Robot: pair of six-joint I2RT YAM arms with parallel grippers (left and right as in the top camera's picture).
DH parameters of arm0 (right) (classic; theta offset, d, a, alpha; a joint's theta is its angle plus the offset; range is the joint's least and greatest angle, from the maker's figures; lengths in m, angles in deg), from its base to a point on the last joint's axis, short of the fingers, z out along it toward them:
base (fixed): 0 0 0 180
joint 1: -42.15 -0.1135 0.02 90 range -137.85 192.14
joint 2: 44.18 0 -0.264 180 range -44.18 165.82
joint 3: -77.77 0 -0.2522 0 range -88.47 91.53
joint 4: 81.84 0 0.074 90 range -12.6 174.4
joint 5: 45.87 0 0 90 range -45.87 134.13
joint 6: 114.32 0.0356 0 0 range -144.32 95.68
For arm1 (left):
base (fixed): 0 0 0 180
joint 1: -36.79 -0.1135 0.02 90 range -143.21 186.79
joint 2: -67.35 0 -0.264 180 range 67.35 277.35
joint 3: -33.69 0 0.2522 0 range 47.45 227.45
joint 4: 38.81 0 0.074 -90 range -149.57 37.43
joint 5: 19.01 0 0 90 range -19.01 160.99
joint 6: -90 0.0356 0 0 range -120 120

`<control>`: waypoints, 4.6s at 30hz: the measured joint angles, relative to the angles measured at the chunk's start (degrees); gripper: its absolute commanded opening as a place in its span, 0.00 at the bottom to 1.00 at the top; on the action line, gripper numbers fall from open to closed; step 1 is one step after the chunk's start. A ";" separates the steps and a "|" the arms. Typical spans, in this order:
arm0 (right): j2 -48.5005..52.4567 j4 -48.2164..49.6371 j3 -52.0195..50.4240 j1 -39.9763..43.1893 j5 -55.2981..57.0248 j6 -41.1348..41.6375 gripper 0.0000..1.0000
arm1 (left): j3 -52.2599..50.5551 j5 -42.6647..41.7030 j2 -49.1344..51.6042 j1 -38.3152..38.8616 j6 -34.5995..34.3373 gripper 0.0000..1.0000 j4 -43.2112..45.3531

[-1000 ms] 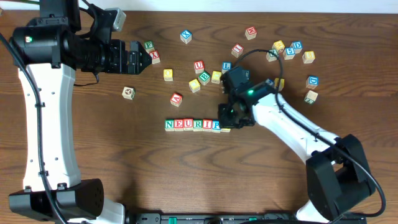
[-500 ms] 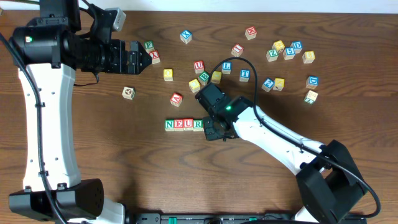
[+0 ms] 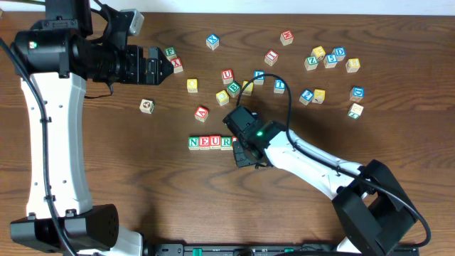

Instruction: Spell out NEURIPS

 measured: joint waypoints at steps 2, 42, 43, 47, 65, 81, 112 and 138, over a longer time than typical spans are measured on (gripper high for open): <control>0.00 0.24 0.00 -0.15 -0.02 0.00 0.01 | 0.00 0.00 0.00 0.00 0.00 0.98 0.00; 0.00 5.03 -3.39 -0.68 1.29 0.20 0.01 | 0.00 0.00 0.00 0.00 0.00 0.98 0.00; 0.00 5.03 -3.41 -0.68 1.29 0.20 0.01 | 0.00 0.00 0.00 0.00 0.00 0.98 0.00; 0.00 5.18 -3.43 -0.68 1.55 0.20 0.01 | 0.00 0.00 0.00 0.00 0.00 0.98 0.00; 0.00 5.92 -3.43 -0.68 2.78 0.20 0.01 | 0.00 0.00 0.00 0.00 0.00 0.98 0.00; 0.00 6.34 -3.43 -0.68 3.76 0.20 0.01 | 0.00 0.00 0.00 0.00 0.00 0.98 0.00; -0.44 7.80 -3.48 -3.52 4.24 0.13 0.01 | 0.00 0.00 0.00 0.00 0.00 0.98 0.00; -1.75 18.10 -3.56 0.28 10.12 0.11 0.01 | 0.00 0.00 0.00 0.00 0.00 0.98 0.00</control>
